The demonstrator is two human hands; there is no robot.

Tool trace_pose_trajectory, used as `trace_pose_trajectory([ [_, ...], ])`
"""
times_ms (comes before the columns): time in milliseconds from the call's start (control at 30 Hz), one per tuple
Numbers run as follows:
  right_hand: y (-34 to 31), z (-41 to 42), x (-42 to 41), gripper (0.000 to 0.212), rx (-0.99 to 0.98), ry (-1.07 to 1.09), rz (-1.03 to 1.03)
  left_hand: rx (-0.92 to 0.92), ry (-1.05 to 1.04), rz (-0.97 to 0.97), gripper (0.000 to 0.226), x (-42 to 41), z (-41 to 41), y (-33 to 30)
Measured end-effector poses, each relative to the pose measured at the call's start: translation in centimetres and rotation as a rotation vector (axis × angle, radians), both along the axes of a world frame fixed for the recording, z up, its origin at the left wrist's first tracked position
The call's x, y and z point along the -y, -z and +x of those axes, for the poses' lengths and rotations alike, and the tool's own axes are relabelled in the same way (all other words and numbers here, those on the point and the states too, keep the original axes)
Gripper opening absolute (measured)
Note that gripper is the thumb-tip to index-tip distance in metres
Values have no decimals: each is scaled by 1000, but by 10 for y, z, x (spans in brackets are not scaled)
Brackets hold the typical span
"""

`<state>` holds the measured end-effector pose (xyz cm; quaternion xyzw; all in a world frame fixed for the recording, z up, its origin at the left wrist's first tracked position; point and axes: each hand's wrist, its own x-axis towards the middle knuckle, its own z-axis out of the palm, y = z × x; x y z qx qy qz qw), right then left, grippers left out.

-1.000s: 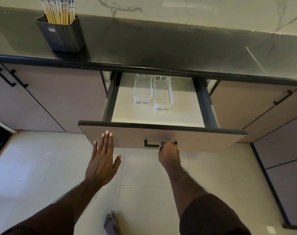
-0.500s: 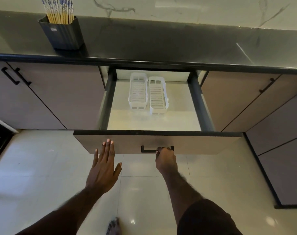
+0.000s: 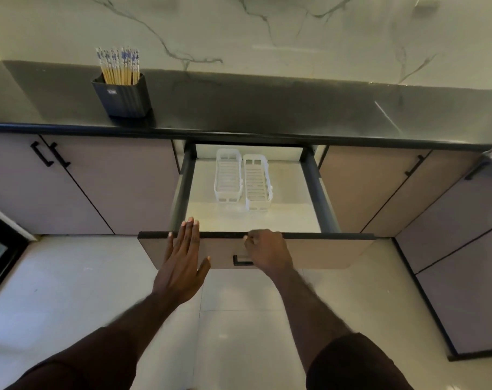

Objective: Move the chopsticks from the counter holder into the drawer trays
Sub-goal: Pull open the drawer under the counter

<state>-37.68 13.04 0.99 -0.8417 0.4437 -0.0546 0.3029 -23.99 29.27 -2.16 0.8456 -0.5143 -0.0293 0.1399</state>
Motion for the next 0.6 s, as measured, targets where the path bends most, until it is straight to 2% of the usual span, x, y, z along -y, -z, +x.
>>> trace_pose_trajectory([
  [167, -87, 57, 3, 38, 232, -6, -123, 15, -41, -146, 79, 20, 35, -70],
  [300, -141, 116, -2, 35, 334, -19, -273, 22, -36, -304, 77, 28, 82, -125],
  [600, -202, 272, -31, 32, 475, -65, -316, 63, 9, -496, 82, 5, 253, -191],
])
